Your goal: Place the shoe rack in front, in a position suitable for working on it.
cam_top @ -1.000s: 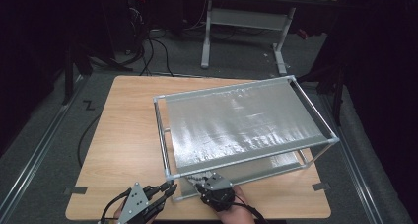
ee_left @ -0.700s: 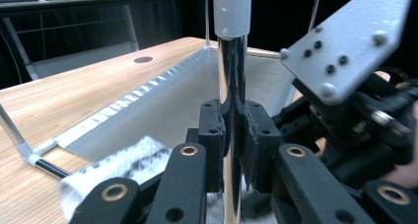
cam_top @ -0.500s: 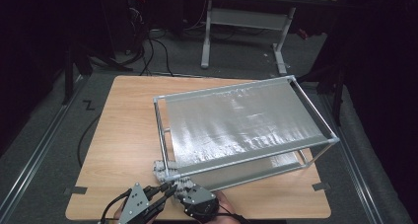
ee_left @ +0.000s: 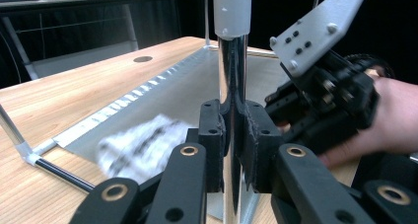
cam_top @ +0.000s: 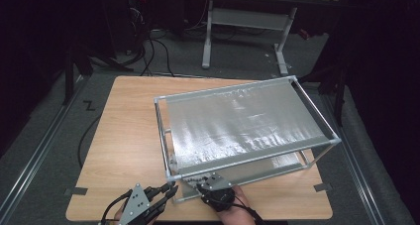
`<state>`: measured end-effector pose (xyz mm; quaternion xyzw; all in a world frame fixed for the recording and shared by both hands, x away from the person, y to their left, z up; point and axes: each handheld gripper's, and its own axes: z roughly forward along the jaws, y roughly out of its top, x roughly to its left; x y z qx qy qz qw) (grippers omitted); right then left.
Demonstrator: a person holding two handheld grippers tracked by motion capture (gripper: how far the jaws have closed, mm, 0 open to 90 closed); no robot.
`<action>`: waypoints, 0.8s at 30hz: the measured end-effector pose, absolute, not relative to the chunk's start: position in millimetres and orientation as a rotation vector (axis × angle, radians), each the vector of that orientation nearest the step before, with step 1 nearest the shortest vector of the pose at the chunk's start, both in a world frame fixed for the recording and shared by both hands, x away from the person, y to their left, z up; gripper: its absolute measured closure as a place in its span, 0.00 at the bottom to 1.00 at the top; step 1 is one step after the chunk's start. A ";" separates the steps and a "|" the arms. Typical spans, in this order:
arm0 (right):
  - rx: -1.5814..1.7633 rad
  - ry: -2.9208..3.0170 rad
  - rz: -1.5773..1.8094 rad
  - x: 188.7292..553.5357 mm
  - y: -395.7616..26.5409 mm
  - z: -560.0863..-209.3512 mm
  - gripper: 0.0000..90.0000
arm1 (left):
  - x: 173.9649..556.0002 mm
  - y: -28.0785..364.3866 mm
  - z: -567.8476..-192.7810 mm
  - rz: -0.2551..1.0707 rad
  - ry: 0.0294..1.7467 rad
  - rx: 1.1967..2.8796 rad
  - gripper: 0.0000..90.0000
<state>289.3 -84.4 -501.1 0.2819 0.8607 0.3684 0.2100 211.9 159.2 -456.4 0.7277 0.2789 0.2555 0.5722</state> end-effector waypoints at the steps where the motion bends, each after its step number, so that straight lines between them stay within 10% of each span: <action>1: 0.845 2.377 1.011 295.9 -94.7 -501.6 0.74 | 212.2 159.5 -456.4 0.596 0.654 1.706 0.89; 24: 1.310 2.020 0.816 357.0 -264.4 -498.6 0.72 | 212.7 159.2 -456.2 0.592 0.653 1.707 0.89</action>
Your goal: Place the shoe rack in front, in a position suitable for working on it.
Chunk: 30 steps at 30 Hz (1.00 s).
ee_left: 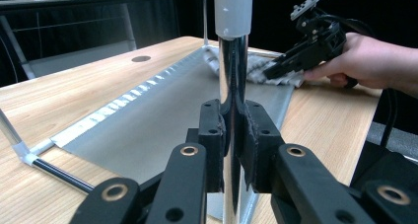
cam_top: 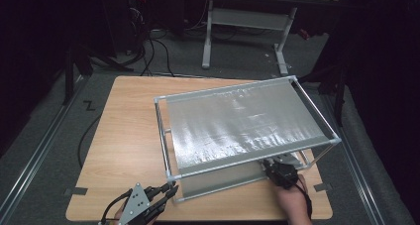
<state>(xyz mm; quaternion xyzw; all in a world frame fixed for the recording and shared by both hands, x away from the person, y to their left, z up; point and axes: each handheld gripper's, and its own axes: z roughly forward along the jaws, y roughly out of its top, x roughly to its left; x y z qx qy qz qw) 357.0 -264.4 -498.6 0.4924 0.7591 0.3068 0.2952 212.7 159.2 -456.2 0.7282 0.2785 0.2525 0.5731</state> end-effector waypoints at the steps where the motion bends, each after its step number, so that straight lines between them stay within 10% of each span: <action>1: 1.354 1.979 0.803 359.7 -280.2 -498.6 0.72 | 212.7 159.2 -456.2 0.592 0.652 1.707 0.89; 30: 1.483 1.876 0.751 365.3 -327.5 -498.3 0.65 | 212.8 158.9 -456.2 0.591 0.653 1.706 0.89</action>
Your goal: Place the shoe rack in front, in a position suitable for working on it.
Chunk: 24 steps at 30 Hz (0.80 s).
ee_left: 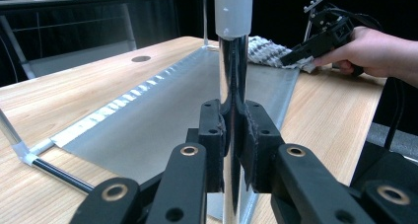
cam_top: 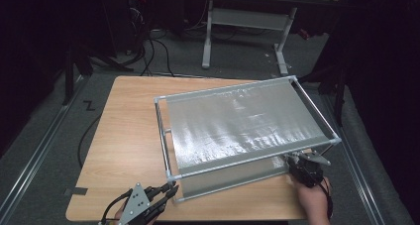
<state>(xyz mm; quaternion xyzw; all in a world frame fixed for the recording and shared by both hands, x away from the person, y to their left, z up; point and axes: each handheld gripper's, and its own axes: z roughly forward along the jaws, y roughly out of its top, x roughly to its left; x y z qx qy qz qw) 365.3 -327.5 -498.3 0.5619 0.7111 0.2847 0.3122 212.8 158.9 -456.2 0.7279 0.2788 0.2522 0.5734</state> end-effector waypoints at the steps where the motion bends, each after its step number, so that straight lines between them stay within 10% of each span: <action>1: 1.479 1.883 0.752 365.1 -326.3 -498.3 0.65 | 212.8 158.9 -456.2 0.591 0.653 1.706 0.89; 24: 1.234 2.163 0.909 332.8 -215.1 -501.1 0.68 | 214.3 159.5 -456.7 0.588 0.640 1.706 0.89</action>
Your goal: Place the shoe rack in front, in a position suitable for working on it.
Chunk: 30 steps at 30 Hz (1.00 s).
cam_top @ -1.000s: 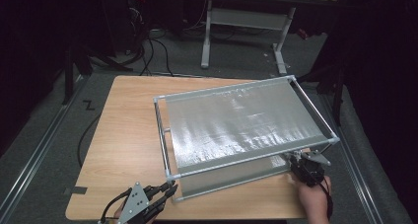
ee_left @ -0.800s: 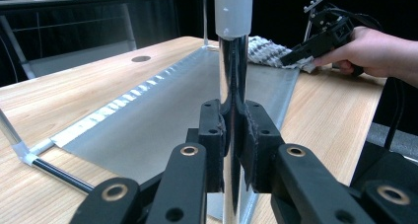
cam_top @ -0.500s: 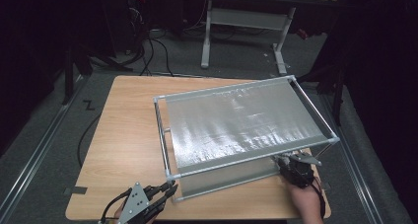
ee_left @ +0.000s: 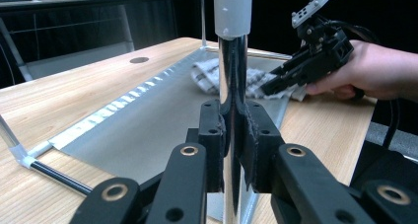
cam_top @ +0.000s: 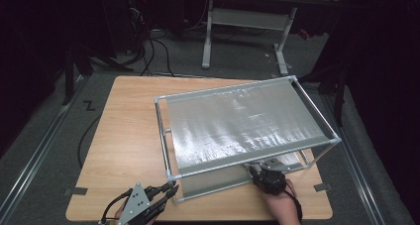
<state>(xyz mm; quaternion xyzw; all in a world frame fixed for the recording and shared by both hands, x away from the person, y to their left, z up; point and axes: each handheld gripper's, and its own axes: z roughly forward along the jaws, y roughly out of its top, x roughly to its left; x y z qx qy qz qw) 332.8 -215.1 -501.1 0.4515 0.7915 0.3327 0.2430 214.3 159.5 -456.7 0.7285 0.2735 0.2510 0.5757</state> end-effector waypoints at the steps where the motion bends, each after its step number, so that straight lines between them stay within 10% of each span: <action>1: 1.198 2.198 0.930 328.8 -200.4 -501.2 0.68 | 214.3 159.5 -456.7 0.587 0.641 1.706 0.89; 26: 0.711 2.493 1.182 263.8 -51.4 -500.9 0.71 | 214.1 159.1 -457.4 0.593 0.639 1.704 0.89; 30: 0.722 2.492 1.181 263.4 -51.3 -500.1 0.58 | 214.0 158.7 -457.3 0.595 0.640 1.704 0.89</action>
